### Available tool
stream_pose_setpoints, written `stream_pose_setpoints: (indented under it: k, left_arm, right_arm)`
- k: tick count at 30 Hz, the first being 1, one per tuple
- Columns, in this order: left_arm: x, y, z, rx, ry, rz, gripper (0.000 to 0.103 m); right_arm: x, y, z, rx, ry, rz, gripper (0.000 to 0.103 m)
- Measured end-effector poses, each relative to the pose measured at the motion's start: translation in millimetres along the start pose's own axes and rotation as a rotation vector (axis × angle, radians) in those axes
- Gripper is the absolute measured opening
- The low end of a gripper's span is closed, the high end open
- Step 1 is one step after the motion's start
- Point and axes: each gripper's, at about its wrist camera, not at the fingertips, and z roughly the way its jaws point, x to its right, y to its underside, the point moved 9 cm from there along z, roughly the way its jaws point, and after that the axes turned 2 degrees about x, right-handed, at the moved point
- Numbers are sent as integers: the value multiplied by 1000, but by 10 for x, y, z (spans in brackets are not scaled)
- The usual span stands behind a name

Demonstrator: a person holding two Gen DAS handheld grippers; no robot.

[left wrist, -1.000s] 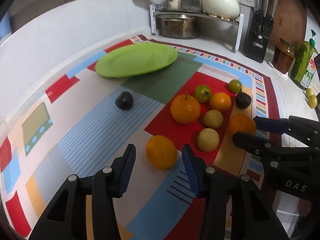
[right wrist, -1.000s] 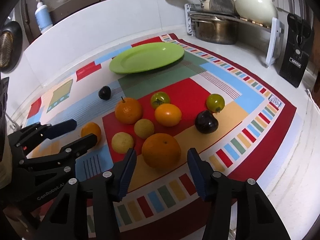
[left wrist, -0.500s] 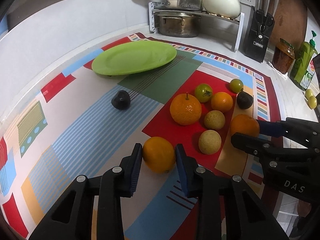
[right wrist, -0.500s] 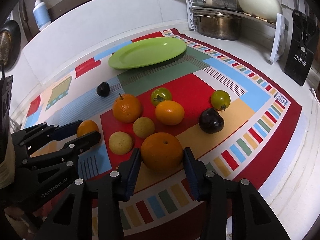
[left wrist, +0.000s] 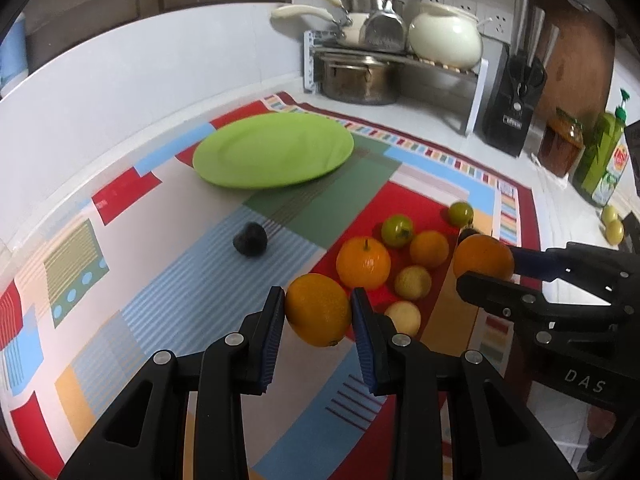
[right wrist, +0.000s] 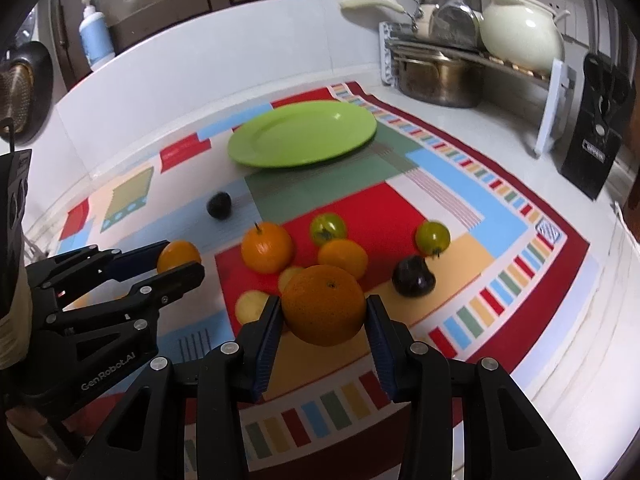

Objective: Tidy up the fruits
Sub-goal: 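Grasp an orange with the left gripper while the right gripper grasps a large orange, then carry the oranges onto the green plate and open both grippers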

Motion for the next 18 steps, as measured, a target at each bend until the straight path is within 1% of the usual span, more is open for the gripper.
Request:
stream_pose_setpoints:
  k: [4,6,11,18]
  left_arm:
    - [-5,-120,-37,25,-28,-15,33]
    - [-16,-193,-54,33,-53,-30,33]
    - [-47,-359,-52,51,-82,-56,33]
    - [-96,-641,34,78,-104,-58,33]
  right_arm:
    - [-2,-131,-23,22,-18,-30,43]
    - [-4,-225,-26,32,-45,-51,43]
    - [3,-467,6,47,-94,-100,43]
    - [46,-773,124,54,-145,-128,43]
